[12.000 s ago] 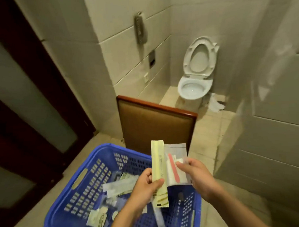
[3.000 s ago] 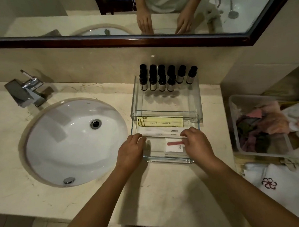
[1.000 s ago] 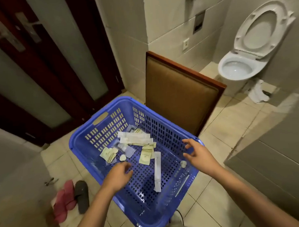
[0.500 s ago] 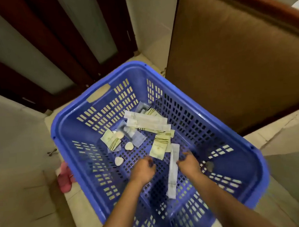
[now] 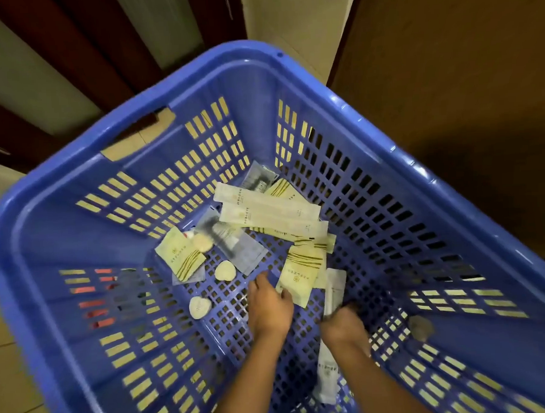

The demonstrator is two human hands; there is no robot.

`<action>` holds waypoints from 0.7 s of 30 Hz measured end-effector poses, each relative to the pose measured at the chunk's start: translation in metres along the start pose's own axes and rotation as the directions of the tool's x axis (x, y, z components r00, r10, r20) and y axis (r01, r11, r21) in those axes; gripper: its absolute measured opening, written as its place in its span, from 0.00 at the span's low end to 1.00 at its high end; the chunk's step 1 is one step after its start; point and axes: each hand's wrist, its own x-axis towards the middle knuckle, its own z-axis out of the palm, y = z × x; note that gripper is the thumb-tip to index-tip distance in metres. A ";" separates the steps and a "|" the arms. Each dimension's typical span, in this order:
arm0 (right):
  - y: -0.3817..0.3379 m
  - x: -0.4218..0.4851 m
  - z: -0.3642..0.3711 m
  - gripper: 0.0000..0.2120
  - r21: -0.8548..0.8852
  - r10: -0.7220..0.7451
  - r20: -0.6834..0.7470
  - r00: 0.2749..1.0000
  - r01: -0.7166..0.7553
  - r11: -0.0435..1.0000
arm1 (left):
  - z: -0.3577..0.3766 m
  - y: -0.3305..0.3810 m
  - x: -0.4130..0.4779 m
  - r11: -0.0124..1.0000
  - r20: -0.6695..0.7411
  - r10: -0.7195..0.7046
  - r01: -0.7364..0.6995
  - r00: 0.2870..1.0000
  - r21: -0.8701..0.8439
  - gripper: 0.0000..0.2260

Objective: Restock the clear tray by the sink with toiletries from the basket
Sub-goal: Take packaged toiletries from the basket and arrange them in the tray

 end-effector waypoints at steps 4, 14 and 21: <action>0.004 0.007 -0.003 0.10 0.036 -0.042 0.027 0.999 0.041 0.999 | 0.001 0.002 0.013 0.999 0.049 0.035 -0.036 0.998 0.026 0.24; -0.008 0.010 -0.035 0.17 0.315 -0.368 -0.004 0.930 0.350 0.882 | -0.001 0.007 0.035 0.997 0.069 0.074 -0.071 0.995 -0.038 0.22; -0.028 0.025 -0.031 0.18 0.426 -0.379 0.088 0.921 0.308 0.850 | 0.011 0.015 0.031 0.956 0.005 -0.074 0.072 0.997 -0.285 0.20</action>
